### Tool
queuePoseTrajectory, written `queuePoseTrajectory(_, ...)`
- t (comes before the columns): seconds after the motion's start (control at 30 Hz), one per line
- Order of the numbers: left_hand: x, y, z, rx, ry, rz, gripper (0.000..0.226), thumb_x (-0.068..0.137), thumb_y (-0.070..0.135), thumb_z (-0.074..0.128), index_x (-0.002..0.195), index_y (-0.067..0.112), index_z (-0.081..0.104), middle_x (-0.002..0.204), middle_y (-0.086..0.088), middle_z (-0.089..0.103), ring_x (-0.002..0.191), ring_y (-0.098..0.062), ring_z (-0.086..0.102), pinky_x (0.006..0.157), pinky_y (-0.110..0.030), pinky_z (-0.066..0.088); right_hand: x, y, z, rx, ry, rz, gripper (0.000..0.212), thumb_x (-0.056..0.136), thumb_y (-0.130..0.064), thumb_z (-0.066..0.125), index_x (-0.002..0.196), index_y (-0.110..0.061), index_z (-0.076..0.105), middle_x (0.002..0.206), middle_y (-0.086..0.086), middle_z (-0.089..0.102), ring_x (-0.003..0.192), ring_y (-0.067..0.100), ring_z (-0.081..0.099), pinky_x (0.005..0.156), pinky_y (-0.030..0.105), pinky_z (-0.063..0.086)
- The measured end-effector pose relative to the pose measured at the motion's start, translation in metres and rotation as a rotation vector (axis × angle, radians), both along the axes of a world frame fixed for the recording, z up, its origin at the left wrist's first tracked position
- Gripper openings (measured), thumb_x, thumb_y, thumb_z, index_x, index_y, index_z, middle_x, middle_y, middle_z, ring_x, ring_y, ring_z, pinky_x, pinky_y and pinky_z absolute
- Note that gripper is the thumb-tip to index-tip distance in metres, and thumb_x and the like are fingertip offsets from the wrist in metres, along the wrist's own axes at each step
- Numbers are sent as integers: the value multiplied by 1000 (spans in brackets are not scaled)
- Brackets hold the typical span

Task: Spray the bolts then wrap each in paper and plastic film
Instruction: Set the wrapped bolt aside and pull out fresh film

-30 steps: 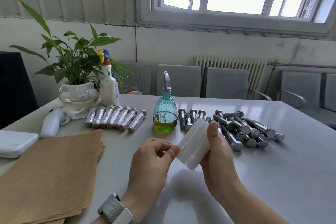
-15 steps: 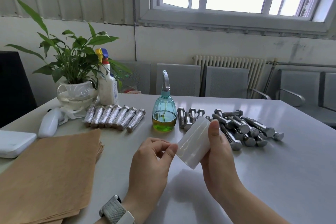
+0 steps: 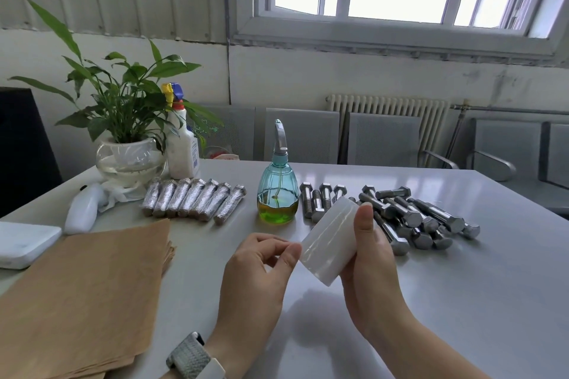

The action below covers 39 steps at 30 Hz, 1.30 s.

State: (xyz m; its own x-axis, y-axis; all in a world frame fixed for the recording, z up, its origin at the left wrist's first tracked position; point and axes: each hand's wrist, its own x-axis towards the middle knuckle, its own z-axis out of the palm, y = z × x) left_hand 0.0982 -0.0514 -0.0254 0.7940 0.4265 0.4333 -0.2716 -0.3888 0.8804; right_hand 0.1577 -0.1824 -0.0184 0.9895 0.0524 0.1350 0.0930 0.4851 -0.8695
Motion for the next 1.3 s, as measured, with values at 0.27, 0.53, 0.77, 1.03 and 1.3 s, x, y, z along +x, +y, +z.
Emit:
queuePoseTrajectory(0.27, 3, 5, 0, -115, 110, -35, 10, 80, 28, 78, 71, 25, 74, 68, 11, 68, 58, -1, 57, 54, -8, 40, 1, -2, 1, -50, -16, -25, 58, 79, -62, 53, 111, -15, 63, 96, 8, 66, 93, 21, 65, 91, 47, 54)
queuePoseTrajectory(0.53, 9, 12, 6, -754, 389, -379, 20, 59, 25, 81, 72, 11, 76, 71, -6, 67, 59, -12, 64, 50, -25, 51, 3, 0, -1, -147, -68, -7, 98, 48, -86, 70, 118, -18, 61, 100, 6, 68, 97, 22, 66, 89, 45, 56)
queuePoseTrajectory(0.77, 6, 10, 3, -627, 266, -320, 24, 63, 27, 81, 80, 11, 77, 74, -7, 70, 65, -13, 66, 55, -25, 53, 5, 0, -4, -167, -116, -48, 98, 49, -90, 67, 116, -18, 59, 100, 3, 65, 94, 17, 64, 83, 40, 55)
queuePoseTrajectory(1.03, 8, 7, -1, -631, 280, -275, 10, 73, 20, 79, 71, 11, 76, 68, -4, 67, 61, -9, 64, 51, -23, 50, 1, 1, -2, -170, -122, -39, 93, 49, -89, 68, 115, -24, 60, 108, 8, 64, 99, 23, 64, 92, 52, 55)
queuePoseTrajectory(1.3, 15, 12, -5, -452, 390, -286, 17, 92, 26, 64, 88, 11, 70, 74, -1, 56, 50, -9, 47, 49, -21, 43, 2, 1, -2, -179, -96, -30, 100, 48, -88, 69, 120, -20, 58, 106, 4, 65, 100, 21, 65, 87, 45, 56)
